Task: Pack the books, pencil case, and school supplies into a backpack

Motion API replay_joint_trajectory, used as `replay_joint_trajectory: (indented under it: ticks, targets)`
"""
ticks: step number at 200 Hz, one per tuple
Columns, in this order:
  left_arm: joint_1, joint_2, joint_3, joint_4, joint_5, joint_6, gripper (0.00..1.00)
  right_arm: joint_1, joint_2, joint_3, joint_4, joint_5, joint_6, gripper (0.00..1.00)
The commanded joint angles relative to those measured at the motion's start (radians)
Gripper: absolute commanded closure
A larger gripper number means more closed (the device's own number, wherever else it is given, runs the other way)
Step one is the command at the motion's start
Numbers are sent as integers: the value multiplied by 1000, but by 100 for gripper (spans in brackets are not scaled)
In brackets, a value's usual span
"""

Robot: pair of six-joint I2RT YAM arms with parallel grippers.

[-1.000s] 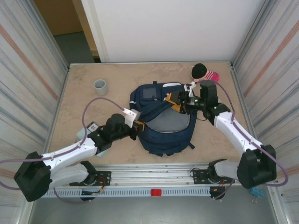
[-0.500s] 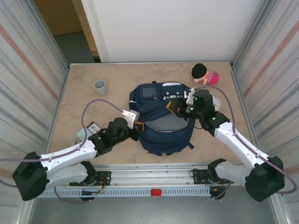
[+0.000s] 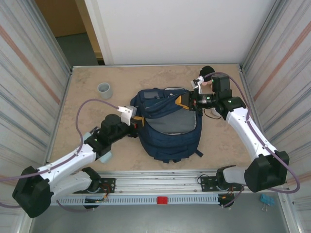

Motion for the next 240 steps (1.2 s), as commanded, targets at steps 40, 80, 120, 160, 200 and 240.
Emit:
replay_joint_trajectory:
  ticks: [40, 80, 120, 160, 200, 240]
  targets:
    - [84, 163, 24, -29, -17, 90, 97, -32, -20, 113, -5, -286, -88, 100]
    - [101, 248, 73, -47, -106, 84, 97, -37, -18, 126, -20, -290, -102, 100]
    - [135, 271, 133, -110, -176, 23, 83, -38, -23, 124, 1, -123, -98, 99]
    - [134, 164, 192, -303, -226, -178, 55, 13, 18, 76, 150, 47, -67, 99]
    - [133, 36, 214, -503, -220, -307, 42, 88, 114, 60, 298, 138, -40, 98]
    - [133, -70, 167, -546, -242, -359, 42, 120, 198, 1, 407, 231, 27, 96]
